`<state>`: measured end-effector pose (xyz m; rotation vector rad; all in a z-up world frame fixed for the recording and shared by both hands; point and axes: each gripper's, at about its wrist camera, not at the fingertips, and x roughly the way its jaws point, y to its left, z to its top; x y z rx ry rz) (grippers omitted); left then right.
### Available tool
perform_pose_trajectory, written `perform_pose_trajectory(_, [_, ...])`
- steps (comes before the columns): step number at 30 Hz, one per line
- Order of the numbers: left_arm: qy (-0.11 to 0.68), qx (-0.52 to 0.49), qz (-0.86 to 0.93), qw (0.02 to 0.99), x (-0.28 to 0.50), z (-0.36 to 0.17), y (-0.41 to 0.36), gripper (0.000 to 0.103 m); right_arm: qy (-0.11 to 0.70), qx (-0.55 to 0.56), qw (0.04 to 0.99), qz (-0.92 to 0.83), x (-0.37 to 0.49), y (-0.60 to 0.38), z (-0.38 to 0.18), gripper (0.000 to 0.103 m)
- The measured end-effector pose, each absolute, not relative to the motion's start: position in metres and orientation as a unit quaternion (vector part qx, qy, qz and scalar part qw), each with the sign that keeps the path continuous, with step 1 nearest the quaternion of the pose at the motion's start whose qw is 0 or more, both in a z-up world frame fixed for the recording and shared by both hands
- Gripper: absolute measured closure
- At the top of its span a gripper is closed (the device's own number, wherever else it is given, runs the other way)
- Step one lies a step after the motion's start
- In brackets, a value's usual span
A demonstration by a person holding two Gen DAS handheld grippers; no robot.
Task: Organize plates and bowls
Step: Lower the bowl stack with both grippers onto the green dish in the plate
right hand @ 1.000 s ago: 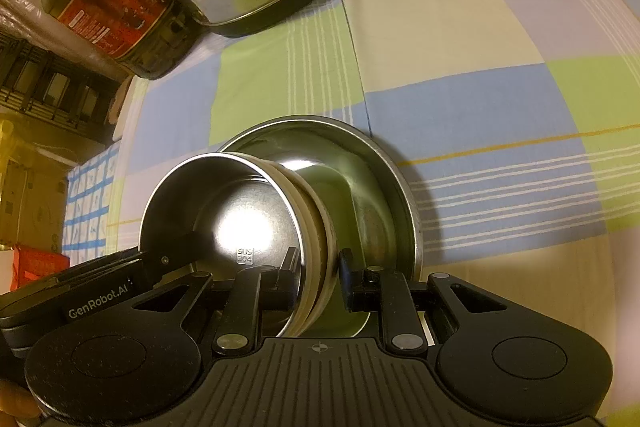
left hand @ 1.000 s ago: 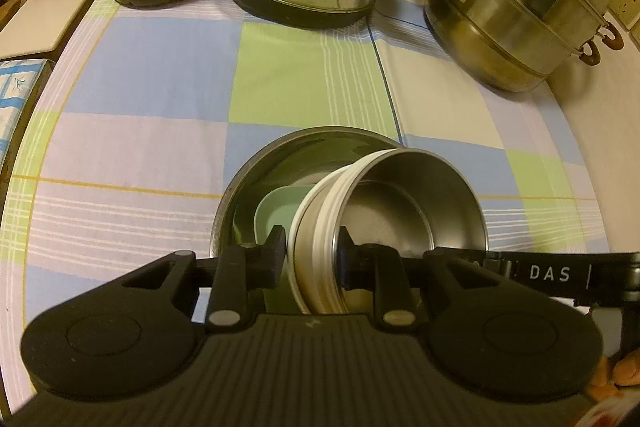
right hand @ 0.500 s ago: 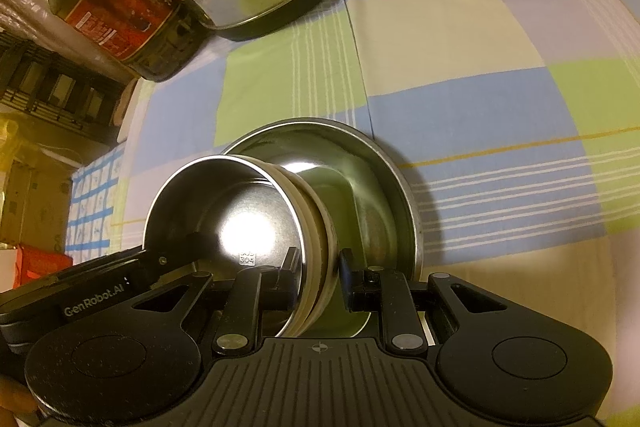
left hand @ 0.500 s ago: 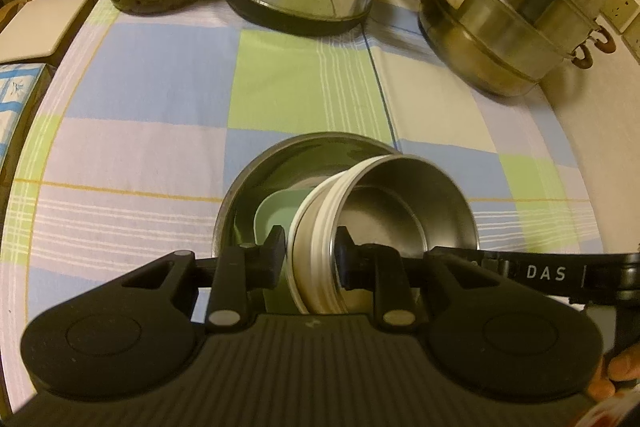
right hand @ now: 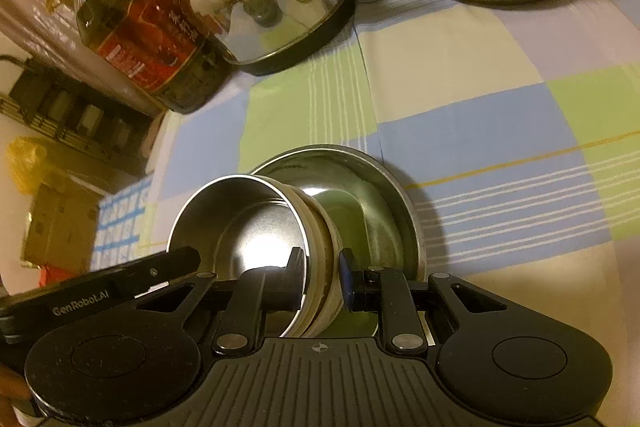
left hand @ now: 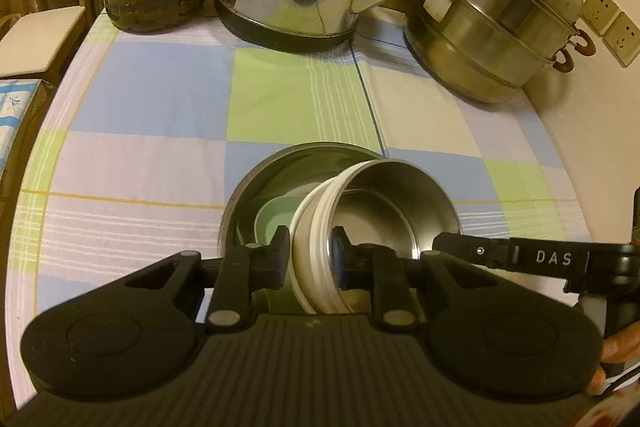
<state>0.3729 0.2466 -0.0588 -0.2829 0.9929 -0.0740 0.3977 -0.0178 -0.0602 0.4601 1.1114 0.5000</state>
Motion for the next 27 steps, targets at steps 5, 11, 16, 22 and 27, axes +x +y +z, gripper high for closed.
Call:
perform_pose_trajectory(5, [0.480,-0.139,-0.042,0.865,0.375,-0.059,0.246,0.091,0.510,0.232,0.794,0.237,0.399,-0.022,-0.058,0.092])
perform_pose_trajectory(11, [0.490,-0.153,-0.045,0.857,0.376,-0.059,0.250,0.091,0.527,0.240,0.782,0.229,0.406,-0.022,-0.054,0.092])
perform_pose_trajectory(16, [0.498,-0.152,-0.044,0.853,0.381,-0.058,0.250,0.091,0.556,0.237,0.768,0.214,0.416,-0.019,-0.048,0.092])
perform_pose_trajectory(22, [0.505,-0.151,-0.041,0.849,0.382,-0.060,0.250,0.091,0.588,0.230,0.749,0.202,0.426,-0.014,-0.044,0.091])
perform_pose_trajectory(27, [0.505,-0.151,-0.039,0.849,0.382,-0.060,0.250,0.091,0.584,0.221,0.754,0.203,0.425,-0.012,-0.043,0.091])
